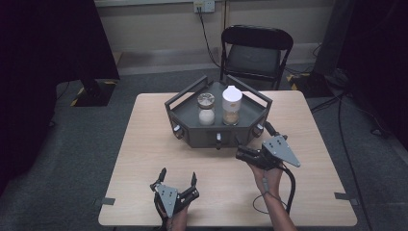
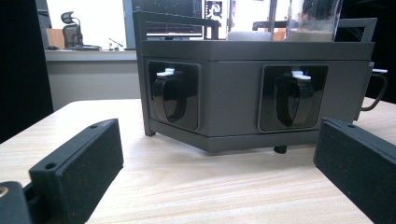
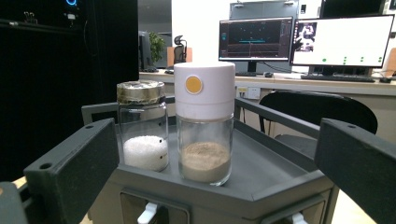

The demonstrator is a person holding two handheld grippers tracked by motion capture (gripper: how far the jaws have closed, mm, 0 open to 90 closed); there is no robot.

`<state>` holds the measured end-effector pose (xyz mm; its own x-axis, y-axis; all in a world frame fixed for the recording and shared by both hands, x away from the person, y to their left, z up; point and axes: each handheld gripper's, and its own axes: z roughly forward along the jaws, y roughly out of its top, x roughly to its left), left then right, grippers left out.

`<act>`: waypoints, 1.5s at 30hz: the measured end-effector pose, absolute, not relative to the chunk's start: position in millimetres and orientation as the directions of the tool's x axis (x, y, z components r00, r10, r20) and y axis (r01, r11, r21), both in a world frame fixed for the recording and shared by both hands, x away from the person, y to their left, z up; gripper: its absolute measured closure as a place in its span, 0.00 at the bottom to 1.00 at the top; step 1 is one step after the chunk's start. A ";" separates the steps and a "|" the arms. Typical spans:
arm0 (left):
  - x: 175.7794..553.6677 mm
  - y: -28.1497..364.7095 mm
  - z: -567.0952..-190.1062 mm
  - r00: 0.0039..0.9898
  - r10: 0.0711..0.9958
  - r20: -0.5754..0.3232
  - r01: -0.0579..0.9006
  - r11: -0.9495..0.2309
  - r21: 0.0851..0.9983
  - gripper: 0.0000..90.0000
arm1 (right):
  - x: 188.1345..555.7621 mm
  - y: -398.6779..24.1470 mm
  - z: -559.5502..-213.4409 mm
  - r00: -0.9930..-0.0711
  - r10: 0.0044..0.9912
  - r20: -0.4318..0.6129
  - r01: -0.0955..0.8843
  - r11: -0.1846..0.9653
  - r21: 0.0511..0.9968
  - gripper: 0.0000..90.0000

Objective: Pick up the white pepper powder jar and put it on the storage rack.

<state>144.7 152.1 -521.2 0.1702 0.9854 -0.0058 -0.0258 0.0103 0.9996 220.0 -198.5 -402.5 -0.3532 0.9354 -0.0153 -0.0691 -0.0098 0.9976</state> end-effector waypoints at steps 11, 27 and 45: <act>144.7 152.0 -521.3 0.170 0.985 -0.006 -0.027 0.010 1.000 0.01 | 202.9 -204.0 -415.4 -0.343 0.939 0.023 -0.061 -0.047 0.997 0.00; 144.7 151.8 -521.4 0.169 0.986 -0.007 -0.027 0.011 1.000 0.01 | 184.2 -209.1 -435.3 -0.307 0.952 0.012 -0.044 -0.026 0.999 0.00; 144.6 151.3 -521.4 0.166 0.986 -0.006 -0.027 0.011 1.000 0.01 | 163.4 -213.9 -457.7 -0.275 0.961 -0.012 -0.036 0.002 0.999 0.00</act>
<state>144.6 151.3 -521.4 0.1657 0.9862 -0.0063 -0.0272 0.0109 0.9996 163.4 -213.9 -457.7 -0.2751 0.9614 -0.0119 -0.0363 0.0020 0.9993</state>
